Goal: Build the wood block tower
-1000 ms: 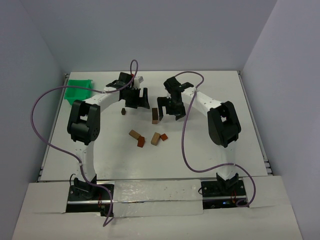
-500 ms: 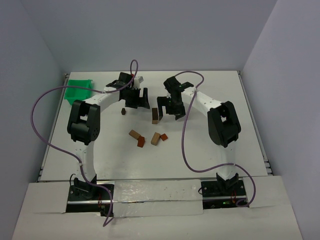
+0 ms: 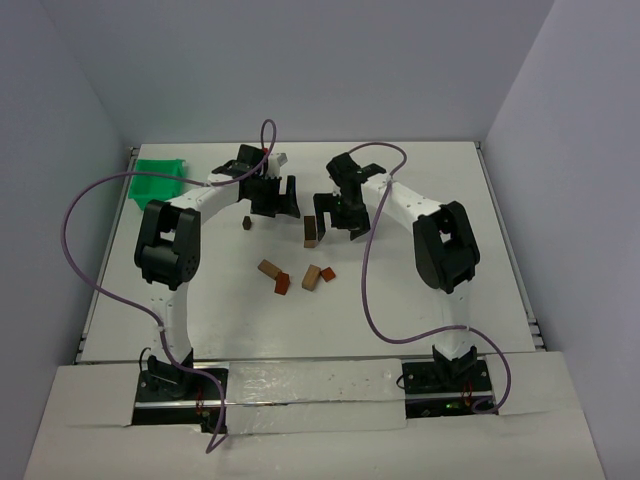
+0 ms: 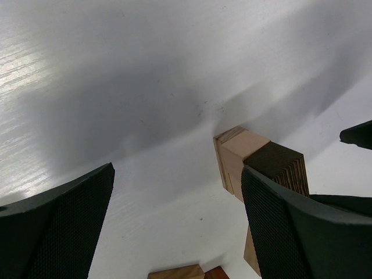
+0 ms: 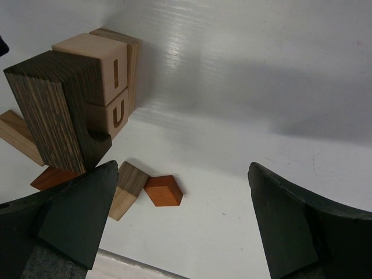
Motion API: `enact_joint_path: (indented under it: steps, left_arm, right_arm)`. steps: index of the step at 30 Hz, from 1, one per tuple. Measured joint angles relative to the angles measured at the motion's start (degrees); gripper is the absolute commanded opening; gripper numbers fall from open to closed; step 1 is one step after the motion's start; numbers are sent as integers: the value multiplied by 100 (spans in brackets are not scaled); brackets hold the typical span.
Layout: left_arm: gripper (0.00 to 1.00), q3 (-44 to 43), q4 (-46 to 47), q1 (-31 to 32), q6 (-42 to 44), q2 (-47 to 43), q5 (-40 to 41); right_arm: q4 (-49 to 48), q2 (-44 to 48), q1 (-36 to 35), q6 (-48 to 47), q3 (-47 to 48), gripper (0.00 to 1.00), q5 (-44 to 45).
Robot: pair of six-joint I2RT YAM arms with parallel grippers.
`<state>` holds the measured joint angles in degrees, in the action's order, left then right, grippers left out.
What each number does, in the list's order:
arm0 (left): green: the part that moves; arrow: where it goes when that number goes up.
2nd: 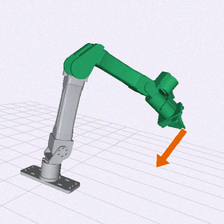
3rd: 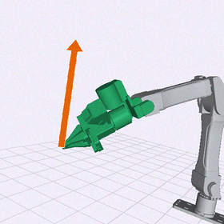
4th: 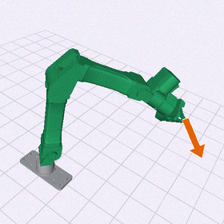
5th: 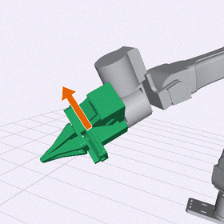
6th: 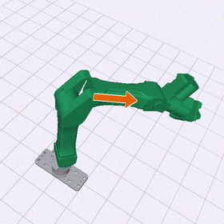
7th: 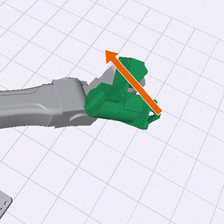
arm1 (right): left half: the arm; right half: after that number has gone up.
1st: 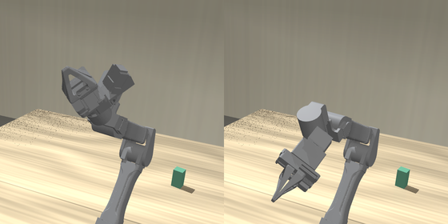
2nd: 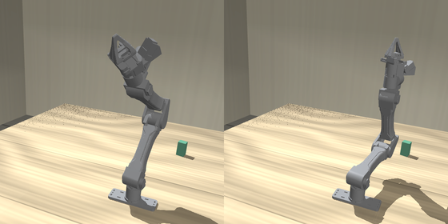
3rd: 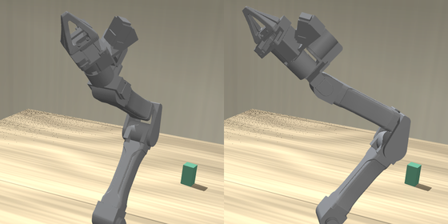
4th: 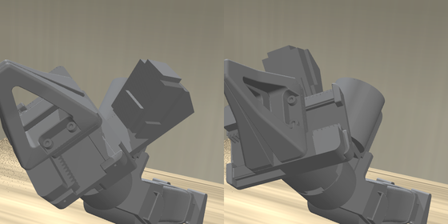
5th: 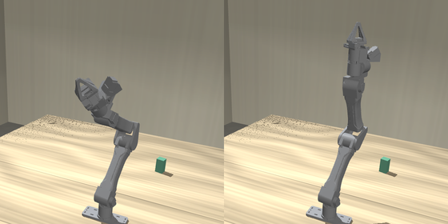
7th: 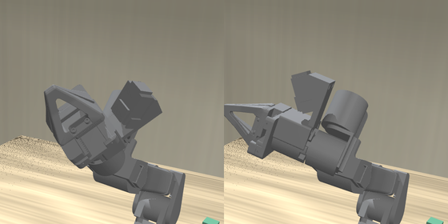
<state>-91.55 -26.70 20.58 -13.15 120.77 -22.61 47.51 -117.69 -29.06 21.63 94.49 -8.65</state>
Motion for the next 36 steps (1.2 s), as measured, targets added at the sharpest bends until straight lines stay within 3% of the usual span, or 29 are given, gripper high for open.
enact_joint_path:
  steps: [36]
  left_arm:
    - [96, 0, 0, 0, 2, 0, -22]
  right_arm:
    - [27, -77, -36, 39, 122, 100, -4]
